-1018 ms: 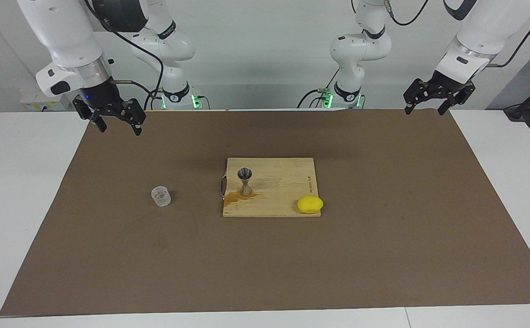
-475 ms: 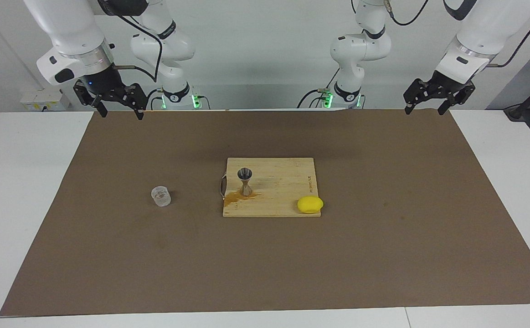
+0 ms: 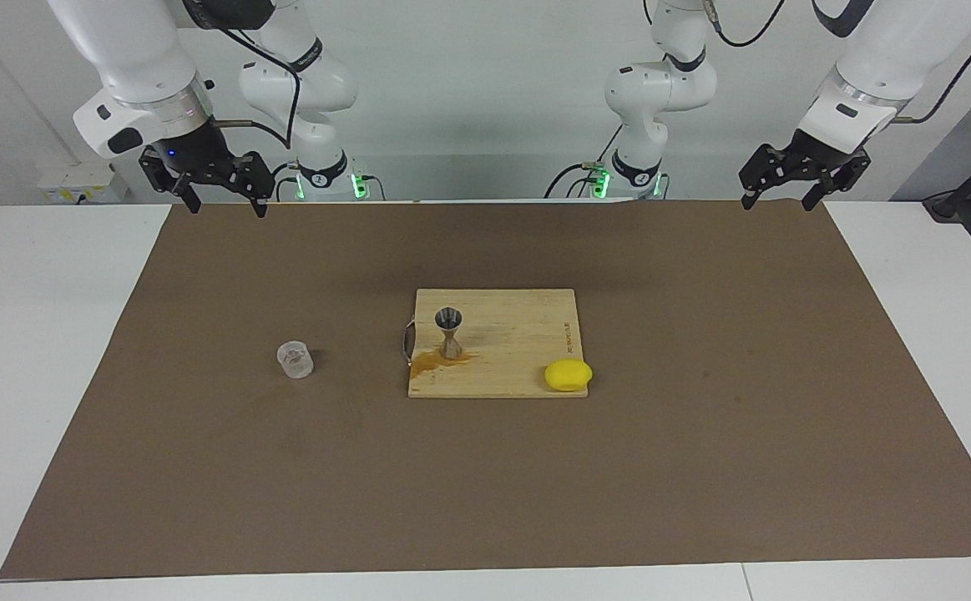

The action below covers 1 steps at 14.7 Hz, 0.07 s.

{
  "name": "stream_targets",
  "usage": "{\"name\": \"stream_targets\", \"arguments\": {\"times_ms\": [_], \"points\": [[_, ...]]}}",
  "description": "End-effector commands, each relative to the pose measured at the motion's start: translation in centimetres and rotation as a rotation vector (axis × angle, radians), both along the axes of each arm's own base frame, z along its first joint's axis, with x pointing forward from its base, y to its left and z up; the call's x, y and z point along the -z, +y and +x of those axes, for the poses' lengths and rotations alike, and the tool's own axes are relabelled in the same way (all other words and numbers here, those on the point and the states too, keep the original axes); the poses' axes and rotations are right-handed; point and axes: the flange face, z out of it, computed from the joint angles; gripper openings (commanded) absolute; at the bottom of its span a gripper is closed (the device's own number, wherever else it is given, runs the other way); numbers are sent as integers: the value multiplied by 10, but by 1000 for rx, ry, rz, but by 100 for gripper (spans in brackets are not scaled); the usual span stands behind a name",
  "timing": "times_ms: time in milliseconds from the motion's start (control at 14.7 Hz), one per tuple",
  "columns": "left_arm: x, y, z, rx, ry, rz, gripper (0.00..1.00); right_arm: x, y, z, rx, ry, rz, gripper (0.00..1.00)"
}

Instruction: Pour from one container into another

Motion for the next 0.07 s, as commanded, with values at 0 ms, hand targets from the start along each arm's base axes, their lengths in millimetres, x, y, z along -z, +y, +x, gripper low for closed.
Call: {"name": "stream_targets", "arguments": {"times_ms": [0], "points": [[-2, 2, -7, -7, 6, 7, 100, 2, -1, -3, -17, 4, -11, 100]]}}
